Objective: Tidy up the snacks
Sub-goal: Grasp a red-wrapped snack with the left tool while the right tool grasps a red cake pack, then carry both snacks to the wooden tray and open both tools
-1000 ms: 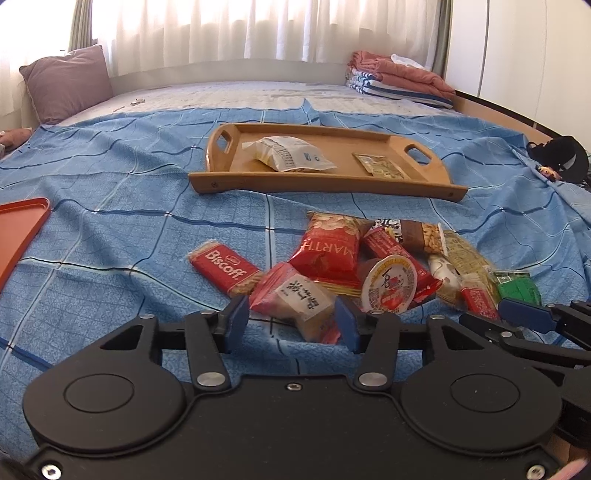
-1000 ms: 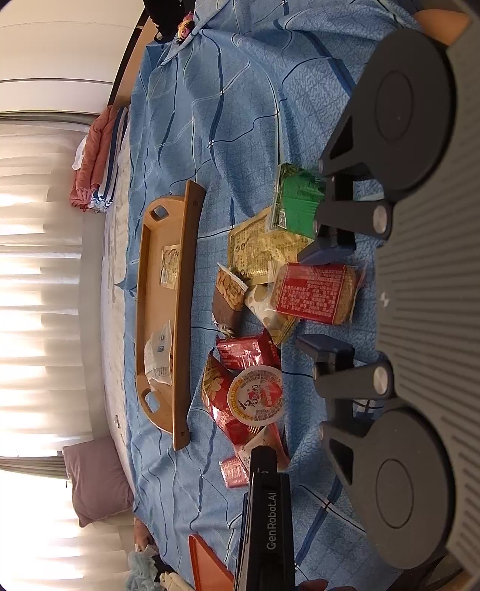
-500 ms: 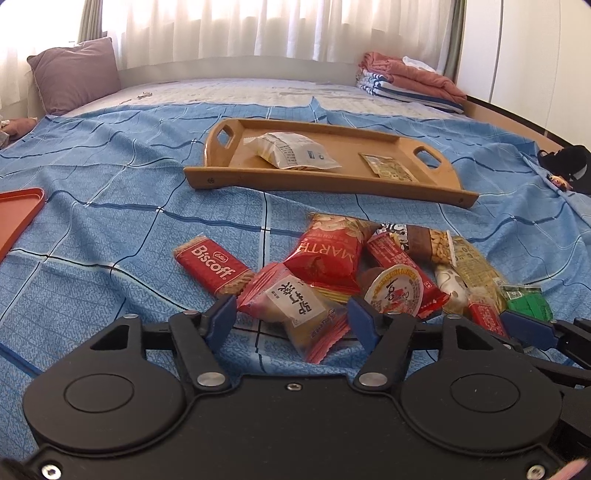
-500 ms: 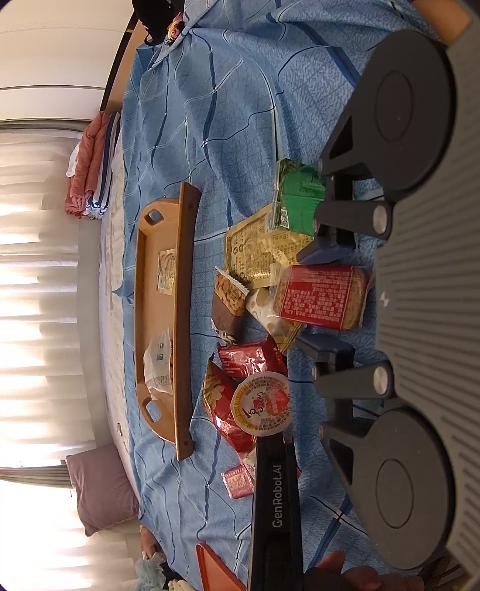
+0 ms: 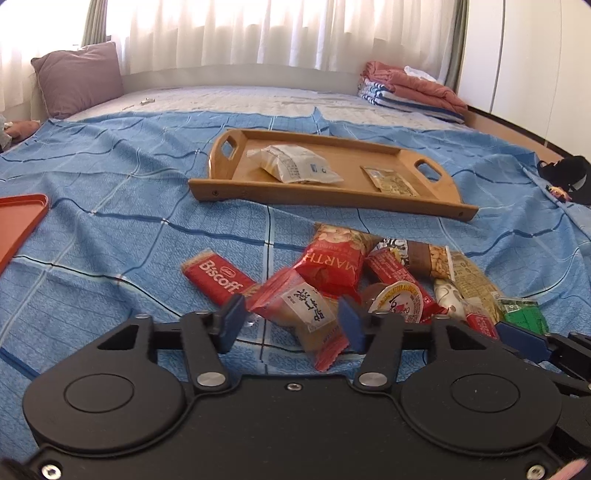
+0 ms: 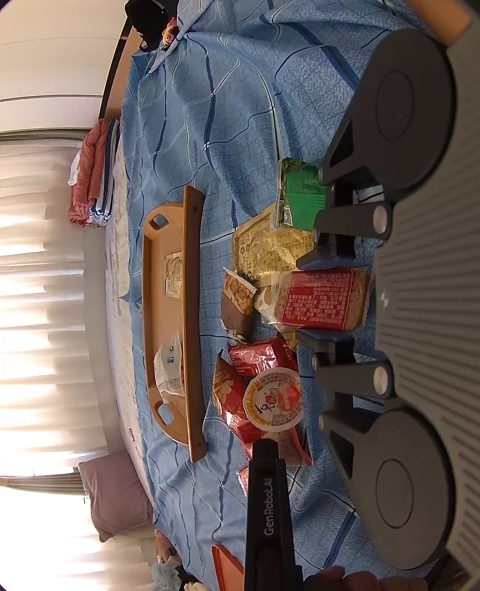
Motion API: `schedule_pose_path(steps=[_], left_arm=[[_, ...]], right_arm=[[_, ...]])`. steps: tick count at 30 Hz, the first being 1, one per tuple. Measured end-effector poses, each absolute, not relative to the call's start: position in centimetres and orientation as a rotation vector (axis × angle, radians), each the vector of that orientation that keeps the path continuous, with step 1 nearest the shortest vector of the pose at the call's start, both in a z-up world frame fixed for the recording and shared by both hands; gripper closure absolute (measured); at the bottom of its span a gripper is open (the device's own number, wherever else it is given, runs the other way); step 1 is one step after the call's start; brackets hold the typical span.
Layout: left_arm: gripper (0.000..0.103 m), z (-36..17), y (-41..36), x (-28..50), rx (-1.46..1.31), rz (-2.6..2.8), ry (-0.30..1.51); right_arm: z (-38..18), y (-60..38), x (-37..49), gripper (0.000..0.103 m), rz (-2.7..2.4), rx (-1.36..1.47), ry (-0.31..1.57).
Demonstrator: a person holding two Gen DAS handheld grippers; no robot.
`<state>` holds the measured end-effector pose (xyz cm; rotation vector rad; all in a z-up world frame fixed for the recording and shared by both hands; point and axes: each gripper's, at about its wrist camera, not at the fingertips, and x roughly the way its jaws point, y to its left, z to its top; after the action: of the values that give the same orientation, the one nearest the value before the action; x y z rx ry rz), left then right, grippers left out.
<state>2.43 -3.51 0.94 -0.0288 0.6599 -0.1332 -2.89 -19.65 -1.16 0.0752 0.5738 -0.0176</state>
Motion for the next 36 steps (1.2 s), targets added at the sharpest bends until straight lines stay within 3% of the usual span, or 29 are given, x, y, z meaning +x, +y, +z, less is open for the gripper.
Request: schedule_pose_path(steps=[2, 4, 8, 15, 36], left_arm=[[0.039, 0.4, -4.1, 2.9, -0.024, -0.118, 0.671], [0.039, 0.0, -4.6, 3.4, -0.022, -0.109, 0.676], [0.064, -0.4, -4.7, 3.5, -0.034, -0.152, 0.677], [0.076, 0.7, -4.0, 1.9, -0.013, -0.176, 0.643], [0.082, 5.9, -1.6, 2.7, -0.014, -0.186, 0.573]], right_arm=[[-1.2, -19.6, -2.9, 0.066, -0.019, 0.072, 0.576], [-1.2, -19.6, -2.9, 0.066, -0.018, 0.072, 0.580], [-1.5, -19.5, -2.7, 0.066, -0.018, 0.072, 0.582], [-0.9, -19.6, -3.0, 0.066, -0.017, 0.093, 0.561], [2.3, -20.3, -0.5, 0.066, -0.021, 0.124, 0.527]])
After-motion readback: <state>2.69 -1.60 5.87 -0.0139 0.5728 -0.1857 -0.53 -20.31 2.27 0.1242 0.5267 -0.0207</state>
